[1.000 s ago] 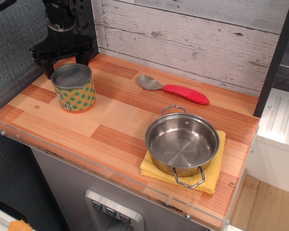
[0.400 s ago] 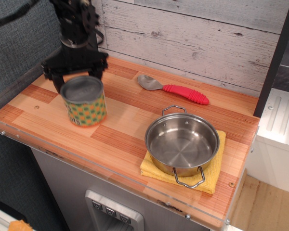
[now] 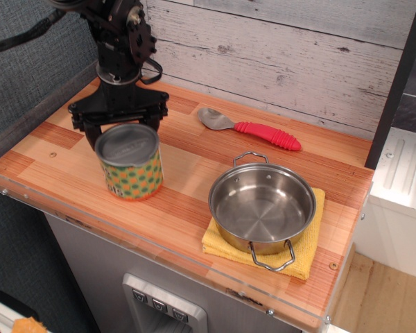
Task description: Slide the checkered can forward so that it's next to the silver pan.
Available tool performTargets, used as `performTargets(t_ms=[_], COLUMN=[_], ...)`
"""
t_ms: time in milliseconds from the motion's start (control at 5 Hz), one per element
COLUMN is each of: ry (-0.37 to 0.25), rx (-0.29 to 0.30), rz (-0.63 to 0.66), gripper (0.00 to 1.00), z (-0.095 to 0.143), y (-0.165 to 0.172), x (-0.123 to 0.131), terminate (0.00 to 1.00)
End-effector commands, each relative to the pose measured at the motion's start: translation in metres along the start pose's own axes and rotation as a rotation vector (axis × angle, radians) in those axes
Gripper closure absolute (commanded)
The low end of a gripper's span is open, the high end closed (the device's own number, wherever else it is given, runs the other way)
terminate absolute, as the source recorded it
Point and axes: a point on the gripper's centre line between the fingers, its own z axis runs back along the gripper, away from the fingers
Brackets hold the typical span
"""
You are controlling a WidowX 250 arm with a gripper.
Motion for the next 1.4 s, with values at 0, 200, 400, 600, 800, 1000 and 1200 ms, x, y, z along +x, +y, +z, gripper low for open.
performTargets(t_ms=[0, 200, 400, 600, 800, 1000, 1200], ry=[-0.031, -0.034, -0.049, -0.052, -0.062, -0.069, -0.032], rx=[-0.033, -0.044, -0.048, -0.051, -0.028, -0.03, -0.043], rz=[-0.027, -0.048, -0.063, -0.032, -0.014, -0.009, -0.019], gripper=[0.0, 0.0, 0.0, 0.0, 0.0, 0.0, 0.0], z=[0.023, 0.028, 0.033, 0.038, 0.043, 0.051, 0.05], y=[0.004, 0.001, -0.003, 0.003, 0.011, 0.013, 0.007], x=[-0.014, -0.027, -0.035, -0.028, -0.013, 0.004, 0.026], terminate=[0.0, 0.0, 0.0, 0.0, 0.0, 0.0, 0.0])
